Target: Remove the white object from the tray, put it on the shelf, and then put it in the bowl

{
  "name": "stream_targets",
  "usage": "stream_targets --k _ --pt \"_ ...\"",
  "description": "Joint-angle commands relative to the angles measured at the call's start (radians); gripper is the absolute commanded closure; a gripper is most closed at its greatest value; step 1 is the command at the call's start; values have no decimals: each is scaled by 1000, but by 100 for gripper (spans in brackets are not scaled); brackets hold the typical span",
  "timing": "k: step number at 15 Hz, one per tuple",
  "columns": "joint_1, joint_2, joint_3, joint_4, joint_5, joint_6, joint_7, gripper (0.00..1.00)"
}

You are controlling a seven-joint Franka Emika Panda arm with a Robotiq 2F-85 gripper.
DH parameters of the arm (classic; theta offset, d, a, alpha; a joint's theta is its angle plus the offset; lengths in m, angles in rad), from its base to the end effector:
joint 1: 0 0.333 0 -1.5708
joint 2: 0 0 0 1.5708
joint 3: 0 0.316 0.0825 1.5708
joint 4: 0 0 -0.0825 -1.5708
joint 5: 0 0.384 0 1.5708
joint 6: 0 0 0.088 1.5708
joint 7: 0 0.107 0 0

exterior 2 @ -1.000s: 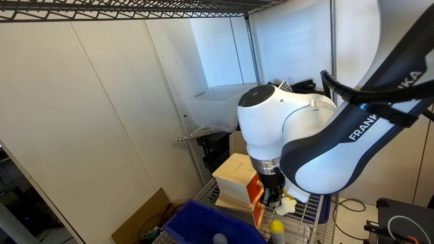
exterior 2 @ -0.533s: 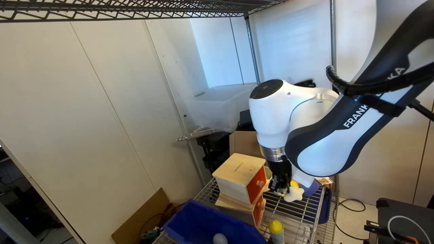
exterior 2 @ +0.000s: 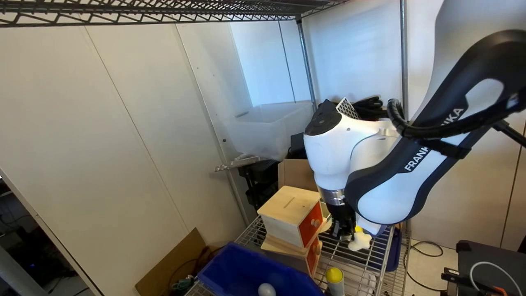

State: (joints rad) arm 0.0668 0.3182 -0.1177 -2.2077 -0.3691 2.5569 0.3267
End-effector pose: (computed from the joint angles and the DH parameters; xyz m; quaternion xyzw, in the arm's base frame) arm 0.5565 -0.0234 0.2377 0.9919 -0.0323 0.0304 0.1187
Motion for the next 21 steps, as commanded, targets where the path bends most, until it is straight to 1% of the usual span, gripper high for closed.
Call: stream_targets --k 1,4,12,17,21 --pt "-6 57 -10 44 -2 32 -44 99" --pt "-8 78 -18 55 8 46 -60 99" --pt "-17 121 -52 77 16 70 -51 99" --pt "-28 141 -48 85 49 89 -57 99" --pt "-40 179 -40 114 99 97 -77 99"
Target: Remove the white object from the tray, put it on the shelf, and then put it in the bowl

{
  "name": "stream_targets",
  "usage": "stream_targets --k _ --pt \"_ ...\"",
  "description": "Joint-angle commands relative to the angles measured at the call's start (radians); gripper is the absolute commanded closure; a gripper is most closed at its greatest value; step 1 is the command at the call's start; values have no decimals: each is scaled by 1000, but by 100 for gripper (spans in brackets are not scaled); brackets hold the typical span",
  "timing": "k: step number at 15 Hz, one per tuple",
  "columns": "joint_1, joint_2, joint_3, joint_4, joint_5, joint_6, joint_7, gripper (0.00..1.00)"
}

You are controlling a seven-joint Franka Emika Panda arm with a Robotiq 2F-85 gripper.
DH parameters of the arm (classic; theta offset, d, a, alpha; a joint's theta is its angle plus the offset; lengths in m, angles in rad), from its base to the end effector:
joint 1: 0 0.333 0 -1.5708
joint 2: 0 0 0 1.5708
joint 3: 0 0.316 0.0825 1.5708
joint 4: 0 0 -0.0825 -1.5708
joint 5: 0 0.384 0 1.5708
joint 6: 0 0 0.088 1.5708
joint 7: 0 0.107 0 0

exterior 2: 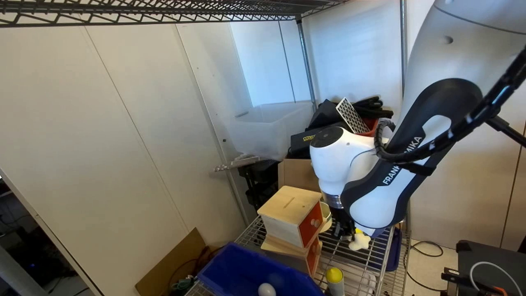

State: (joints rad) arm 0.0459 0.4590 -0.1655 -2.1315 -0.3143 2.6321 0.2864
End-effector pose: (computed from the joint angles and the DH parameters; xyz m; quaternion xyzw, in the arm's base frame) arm 0.5741 -0.0617 0.1949 0.9915 -0.0572 0.0288 0.1134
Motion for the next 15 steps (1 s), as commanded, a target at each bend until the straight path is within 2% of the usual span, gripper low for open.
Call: stream_targets --k 1,11,12,13,15 --pt "-19 54 5 56 53 16 -41 99" --pt "-39 148 11 161 113 -1 -111 99" --pt "-37 151 10 165 111 -2 -113 70" --pt "-38 154 11 168 112 -3 -118 68" --pt "-40 156 13 171 115 -2 -127 54"
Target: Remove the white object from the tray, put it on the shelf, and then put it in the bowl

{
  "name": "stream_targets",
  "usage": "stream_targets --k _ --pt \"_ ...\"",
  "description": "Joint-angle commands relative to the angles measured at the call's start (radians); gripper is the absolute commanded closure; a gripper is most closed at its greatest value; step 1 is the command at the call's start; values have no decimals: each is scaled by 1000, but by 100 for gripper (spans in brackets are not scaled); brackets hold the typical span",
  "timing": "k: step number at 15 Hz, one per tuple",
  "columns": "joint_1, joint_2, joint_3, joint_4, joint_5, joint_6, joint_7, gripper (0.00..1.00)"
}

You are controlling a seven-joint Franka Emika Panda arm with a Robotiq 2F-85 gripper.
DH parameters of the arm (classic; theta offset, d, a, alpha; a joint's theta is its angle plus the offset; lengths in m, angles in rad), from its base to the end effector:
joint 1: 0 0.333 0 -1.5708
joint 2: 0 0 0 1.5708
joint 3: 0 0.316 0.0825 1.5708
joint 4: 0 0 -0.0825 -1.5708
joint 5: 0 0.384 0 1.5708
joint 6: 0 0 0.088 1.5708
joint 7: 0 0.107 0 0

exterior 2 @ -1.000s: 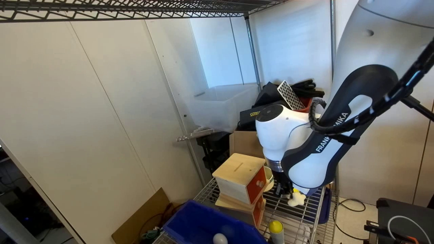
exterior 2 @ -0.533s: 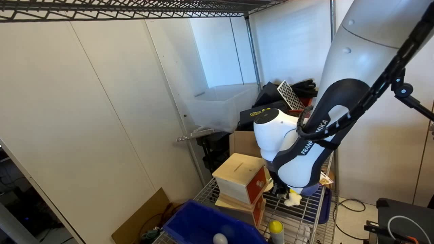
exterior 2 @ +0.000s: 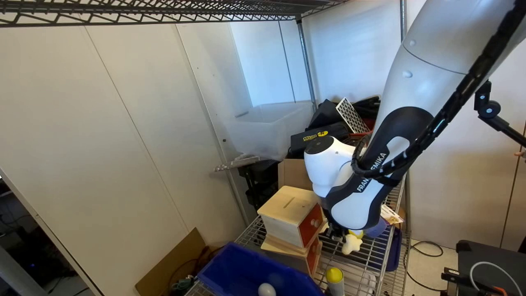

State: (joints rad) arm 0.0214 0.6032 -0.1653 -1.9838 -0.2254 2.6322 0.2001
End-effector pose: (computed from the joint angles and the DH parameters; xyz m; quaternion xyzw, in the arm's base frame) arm 0.6076 -0.0806 0.1643 0.9927 -0.0587 0.0255 0.1027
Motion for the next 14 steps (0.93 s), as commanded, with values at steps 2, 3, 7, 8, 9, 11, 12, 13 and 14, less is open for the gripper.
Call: stream_targets --k 2,3,7,8,9,11,12,13,14 --pt "-14 10 12 22 24 0 -45 41" --pt "-15 9 12 21 24 -1 -48 32" --pt "-16 4 13 17 21 0 -60 3" --pt "-19 4 14 18 24 -2 -64 0" --pt "-21 5 16 20 28 -4 -68 0" --pt "-24 2 20 15 29 -1 -79 0" --pt "-24 -2 21 11 29 0 -85 0" --pt "-28 -6 26 6 32 3 -93 0" --pt "-30 -13 30 -3 36 4 -100 0"
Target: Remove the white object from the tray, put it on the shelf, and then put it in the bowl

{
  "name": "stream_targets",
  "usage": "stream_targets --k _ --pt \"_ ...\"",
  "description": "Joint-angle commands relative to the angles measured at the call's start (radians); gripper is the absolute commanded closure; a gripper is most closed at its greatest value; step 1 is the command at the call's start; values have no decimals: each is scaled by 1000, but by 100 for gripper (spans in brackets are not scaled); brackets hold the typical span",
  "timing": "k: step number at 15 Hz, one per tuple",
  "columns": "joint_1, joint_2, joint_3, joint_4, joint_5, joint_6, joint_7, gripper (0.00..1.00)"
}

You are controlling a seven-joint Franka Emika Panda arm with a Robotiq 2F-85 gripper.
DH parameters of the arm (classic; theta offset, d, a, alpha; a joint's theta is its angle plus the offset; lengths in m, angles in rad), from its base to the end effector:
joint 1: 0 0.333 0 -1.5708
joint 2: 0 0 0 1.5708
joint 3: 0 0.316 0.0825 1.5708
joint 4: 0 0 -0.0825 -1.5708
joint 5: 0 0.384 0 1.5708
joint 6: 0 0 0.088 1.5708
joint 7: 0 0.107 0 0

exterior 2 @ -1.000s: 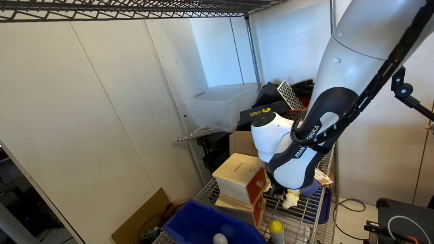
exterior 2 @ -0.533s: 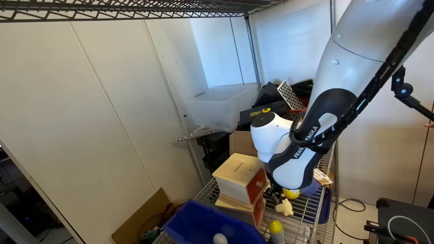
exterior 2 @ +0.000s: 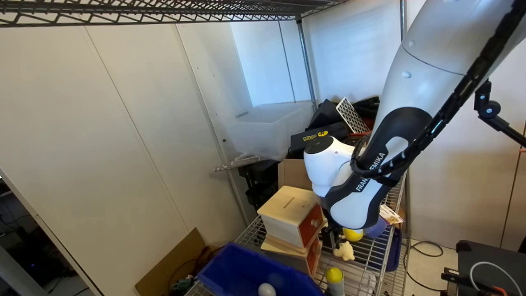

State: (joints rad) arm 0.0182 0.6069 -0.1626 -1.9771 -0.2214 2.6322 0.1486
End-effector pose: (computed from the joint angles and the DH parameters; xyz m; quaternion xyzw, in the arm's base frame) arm 0.6095 -0.0811 0.1644 0.9939 -0.0352 0.0243 0.1019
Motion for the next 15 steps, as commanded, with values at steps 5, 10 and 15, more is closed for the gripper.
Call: stream_targets --k 5,10,15 --pt "-25 -64 44 -62 68 -20 -49 0" --pt "-24 -121 54 -130 88 -13 -46 0" --pt "-34 -188 71 -209 139 -54 -47 0"
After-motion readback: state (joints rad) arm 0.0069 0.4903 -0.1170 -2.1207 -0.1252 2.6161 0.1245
